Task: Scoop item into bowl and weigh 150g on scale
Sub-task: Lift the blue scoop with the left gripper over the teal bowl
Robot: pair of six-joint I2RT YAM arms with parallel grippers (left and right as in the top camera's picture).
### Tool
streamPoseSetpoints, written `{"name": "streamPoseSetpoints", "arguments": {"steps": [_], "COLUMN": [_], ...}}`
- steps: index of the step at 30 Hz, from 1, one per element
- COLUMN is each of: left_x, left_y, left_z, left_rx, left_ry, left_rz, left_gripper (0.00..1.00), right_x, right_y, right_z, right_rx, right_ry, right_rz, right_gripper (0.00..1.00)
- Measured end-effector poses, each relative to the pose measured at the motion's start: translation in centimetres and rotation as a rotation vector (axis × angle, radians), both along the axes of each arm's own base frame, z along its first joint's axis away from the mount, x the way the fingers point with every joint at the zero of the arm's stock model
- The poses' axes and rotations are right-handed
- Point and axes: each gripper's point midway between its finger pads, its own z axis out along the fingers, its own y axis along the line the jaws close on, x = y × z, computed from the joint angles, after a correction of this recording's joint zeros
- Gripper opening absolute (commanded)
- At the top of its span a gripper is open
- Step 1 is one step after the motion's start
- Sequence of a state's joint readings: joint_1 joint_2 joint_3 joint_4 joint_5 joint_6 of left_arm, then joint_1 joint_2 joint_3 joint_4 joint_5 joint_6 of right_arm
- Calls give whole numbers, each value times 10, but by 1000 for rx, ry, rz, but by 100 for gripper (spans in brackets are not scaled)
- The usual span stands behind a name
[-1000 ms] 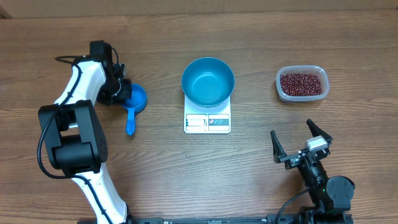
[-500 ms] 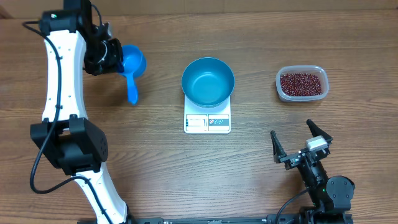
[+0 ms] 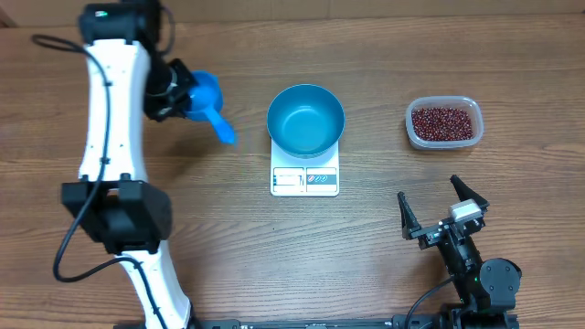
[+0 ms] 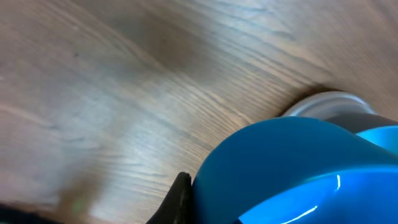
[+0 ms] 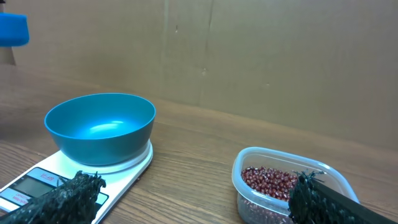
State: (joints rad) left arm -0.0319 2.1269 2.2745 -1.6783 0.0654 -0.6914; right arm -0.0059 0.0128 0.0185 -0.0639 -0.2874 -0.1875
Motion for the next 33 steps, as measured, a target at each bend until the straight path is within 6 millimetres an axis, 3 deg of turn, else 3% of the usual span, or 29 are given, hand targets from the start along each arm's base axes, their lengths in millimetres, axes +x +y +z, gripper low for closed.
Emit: {"name": "streamPoseSetpoints", "arguments": {"steps": [9,22,26,33], "left_x": [-12,-21,-23,-26], "left_y": [-76,-170,-189,-197], "left_z": [0,2,3,4], "left_rx": [116,8,-37,-82], "left_ry": [-19,-90,-102,-83], "left_rz": [38,39,20,17], "left_gripper": [4,5,4,4], "right_x": [0,0,0,0], "right_y": [0,0,0,-1], "right_z": [0,0,0,4], "right_rx": [0,0,0,0], "right_ry": [0,0,0,-16], "right_rz": [0,0,0,-6], "right_gripper": [100,100,100,100]}}
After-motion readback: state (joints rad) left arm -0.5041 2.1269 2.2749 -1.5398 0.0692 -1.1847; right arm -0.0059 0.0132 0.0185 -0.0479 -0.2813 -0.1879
